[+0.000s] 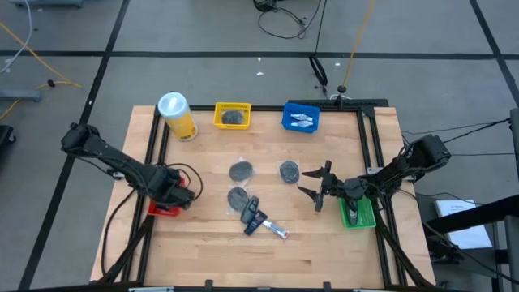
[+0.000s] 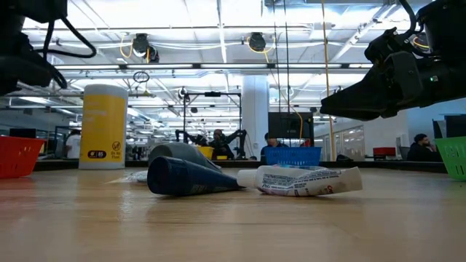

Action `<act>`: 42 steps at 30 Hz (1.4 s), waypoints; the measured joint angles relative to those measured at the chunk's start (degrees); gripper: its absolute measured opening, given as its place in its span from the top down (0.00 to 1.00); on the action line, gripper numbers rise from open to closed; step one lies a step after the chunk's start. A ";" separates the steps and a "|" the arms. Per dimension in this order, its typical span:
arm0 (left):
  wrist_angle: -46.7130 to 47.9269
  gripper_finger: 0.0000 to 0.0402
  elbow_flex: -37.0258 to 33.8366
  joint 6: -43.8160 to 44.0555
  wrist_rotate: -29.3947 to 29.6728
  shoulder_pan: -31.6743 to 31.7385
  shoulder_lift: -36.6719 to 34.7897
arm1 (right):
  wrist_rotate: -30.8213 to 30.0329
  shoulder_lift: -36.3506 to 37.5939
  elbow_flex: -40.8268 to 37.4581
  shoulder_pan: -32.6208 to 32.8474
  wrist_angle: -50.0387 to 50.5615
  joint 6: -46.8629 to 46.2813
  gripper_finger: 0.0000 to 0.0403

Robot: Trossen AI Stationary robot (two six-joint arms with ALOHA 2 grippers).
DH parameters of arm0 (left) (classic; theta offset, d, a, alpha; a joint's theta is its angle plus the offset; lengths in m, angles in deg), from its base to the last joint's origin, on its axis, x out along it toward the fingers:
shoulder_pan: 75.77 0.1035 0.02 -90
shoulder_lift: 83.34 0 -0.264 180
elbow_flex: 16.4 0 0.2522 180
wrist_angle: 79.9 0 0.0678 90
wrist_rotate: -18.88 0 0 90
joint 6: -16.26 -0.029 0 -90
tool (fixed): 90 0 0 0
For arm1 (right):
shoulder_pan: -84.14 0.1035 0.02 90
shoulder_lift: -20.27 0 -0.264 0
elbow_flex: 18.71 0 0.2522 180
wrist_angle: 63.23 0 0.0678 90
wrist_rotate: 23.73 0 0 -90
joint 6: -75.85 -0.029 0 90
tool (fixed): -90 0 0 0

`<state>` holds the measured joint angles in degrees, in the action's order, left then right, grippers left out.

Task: Pick & Place Travel size toiletries
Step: Put the blue shaving cream into the red bin, then put the black hairbrush into the yellow bin

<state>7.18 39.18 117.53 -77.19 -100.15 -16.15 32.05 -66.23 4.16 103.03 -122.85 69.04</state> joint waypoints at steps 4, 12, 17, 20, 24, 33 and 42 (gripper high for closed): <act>-0.19 0.63 0.03 1.91 2.08 -0.14 -0.02 | 0.00 0.00 0.00 0.00 -0.11 -0.02 0.37; -0.14 0.43 0.07 3.47 3.12 -0.03 -0.03 | 1.33 0.00 0.00 0.00 -0.11 -0.24 0.37; 3.53 0.44 3.75 0.41 5.71 0.11 -0.13 | 1.33 0.00 0.00 0.00 -0.11 -0.24 0.37; 2.64 0.46 9.07 -5.00 13.10 0.57 -0.17 | 1.33 0.00 0.00 -0.02 -0.13 -0.18 0.37; -11.12 0.49 12.61 -21.44 29.79 0.56 -0.18 | 1.44 0.00 0.00 -0.02 -1.37 0.21 0.37; -52.65 0.47 7.82 -66.44 41.28 9.21 10.45 | 3.04 0.00 0.02 0.16 -0.83 0.44 0.37; -70.13 0.22 7.50 -79.68 26.43 20.58 26.52 | 3.01 -0.02 0.02 0.19 0.32 0.44 0.37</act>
<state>-62.95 46.68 37.85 -50.76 -79.57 10.36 35.07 -66.25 4.18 103.22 -122.53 69.48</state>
